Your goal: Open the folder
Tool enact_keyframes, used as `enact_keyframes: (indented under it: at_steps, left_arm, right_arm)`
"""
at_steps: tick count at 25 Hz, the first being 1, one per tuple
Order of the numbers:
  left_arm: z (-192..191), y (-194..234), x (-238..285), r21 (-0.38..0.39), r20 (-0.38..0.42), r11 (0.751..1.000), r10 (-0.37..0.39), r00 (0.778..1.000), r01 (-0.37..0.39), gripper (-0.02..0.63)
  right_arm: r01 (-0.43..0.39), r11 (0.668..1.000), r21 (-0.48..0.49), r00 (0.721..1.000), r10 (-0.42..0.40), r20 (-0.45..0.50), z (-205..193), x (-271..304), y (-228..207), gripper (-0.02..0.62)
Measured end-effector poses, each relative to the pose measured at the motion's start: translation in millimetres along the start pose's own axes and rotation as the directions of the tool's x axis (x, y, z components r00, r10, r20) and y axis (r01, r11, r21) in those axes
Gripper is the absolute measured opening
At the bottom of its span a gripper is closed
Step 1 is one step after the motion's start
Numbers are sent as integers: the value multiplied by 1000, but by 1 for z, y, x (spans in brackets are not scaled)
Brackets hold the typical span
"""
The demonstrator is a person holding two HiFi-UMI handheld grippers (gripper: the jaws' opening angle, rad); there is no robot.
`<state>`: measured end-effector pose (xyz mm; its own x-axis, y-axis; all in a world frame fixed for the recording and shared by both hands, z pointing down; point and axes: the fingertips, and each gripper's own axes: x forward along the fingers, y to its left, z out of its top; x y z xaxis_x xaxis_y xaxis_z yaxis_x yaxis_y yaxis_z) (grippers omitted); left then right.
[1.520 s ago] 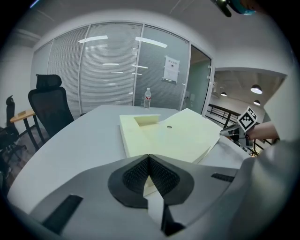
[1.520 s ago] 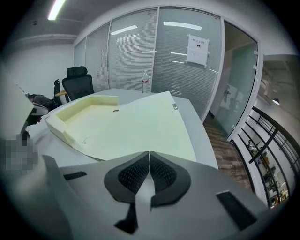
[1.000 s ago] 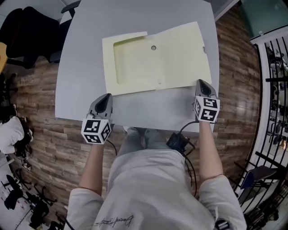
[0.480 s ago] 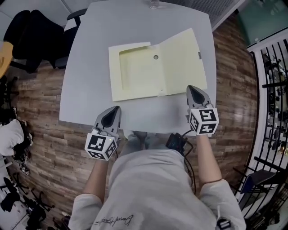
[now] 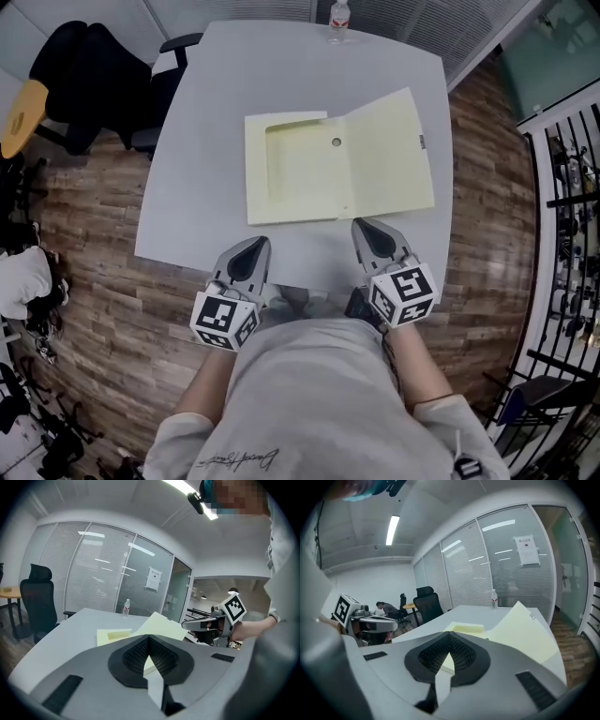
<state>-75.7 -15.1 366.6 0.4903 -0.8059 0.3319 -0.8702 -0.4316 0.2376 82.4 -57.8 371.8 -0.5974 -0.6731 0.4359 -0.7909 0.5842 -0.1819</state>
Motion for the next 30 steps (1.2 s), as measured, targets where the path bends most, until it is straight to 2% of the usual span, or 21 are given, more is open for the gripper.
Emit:
enact_keyframes:
  at_steps: [3, 10, 30]
  left_arm:
    - [2, -2, -3, 13, 4, 1000, -5, 1000, 5, 9]
    - [10, -3, -2, 31, 22, 1000, -7, 1000, 6, 9]
    - [19, 2, -10, 38, 44, 999, 3, 999, -5, 9]
  right_arm:
    - [-56, 998, 29, 998, 56, 12, 6, 3, 23, 23]
    - [-118, 993, -4, 993, 118, 8, 11, 14, 49, 23]
    - [-139, 990, -19, 990, 139, 6, 4, 15, 68, 23]
